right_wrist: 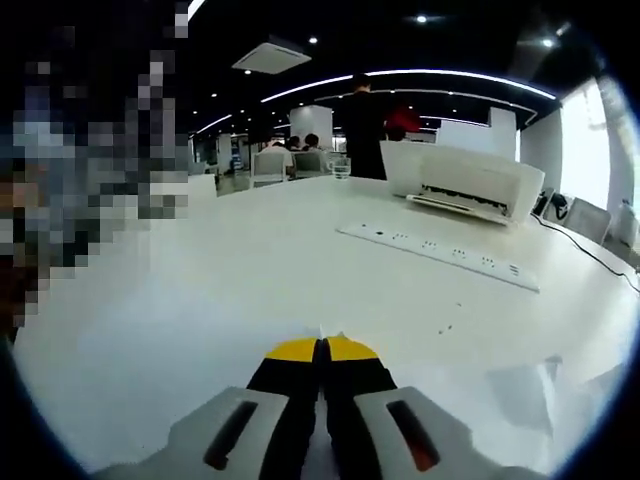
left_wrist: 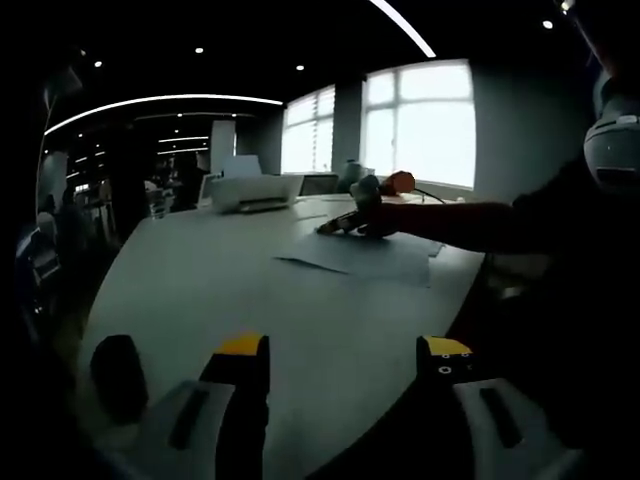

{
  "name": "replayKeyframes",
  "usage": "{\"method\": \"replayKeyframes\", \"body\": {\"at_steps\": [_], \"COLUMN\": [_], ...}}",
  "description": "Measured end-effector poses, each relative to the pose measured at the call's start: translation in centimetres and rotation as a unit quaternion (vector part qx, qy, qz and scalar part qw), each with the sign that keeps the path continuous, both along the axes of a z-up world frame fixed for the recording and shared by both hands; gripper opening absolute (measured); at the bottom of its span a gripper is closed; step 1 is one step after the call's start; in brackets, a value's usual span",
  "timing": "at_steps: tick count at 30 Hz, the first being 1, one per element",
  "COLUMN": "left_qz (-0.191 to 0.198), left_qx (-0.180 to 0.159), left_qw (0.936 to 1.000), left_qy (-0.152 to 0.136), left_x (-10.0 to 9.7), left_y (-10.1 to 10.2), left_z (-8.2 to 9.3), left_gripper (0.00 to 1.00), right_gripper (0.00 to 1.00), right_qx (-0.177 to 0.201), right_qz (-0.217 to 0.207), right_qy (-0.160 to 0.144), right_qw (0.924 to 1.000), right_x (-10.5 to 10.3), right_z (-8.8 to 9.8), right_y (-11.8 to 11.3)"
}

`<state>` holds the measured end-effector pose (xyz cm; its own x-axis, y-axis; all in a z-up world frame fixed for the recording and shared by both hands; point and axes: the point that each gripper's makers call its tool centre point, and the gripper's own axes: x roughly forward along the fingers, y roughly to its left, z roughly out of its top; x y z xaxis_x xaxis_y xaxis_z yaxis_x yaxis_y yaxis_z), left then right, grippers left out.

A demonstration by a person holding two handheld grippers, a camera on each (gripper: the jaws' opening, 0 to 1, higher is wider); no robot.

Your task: Organize the stack of printing papers by aligning and flattening the scattered papers on the table

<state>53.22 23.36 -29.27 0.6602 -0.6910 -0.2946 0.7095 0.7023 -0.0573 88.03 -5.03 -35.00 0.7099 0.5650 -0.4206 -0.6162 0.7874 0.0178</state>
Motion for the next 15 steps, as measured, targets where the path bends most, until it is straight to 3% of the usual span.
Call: {"method": "replayKeyframes", "body": {"at_steps": [9, 15], "left_qz": [0.003, 0.002], "left_qx": [-0.001, -0.005], "left_qw": [1.0000, 1.0000], "left_qy": [0.002, -0.001], "left_x": [0.0, 0.1], "left_y": [0.3, 0.2], "left_z": [-0.1, 0.2], "left_gripper": [0.62, 0.62], "right_gripper": [0.00, 0.00], "right_qx": [-0.013, -0.001], "right_qz": [-0.005, -0.008], "right_qy": [-0.005, -0.021], "right_qw": [0.9999, 0.9997], "right_x": [-0.2, -0.7], "right_z": [0.1, 1.8], "right_y": [-0.2, -0.3]}}
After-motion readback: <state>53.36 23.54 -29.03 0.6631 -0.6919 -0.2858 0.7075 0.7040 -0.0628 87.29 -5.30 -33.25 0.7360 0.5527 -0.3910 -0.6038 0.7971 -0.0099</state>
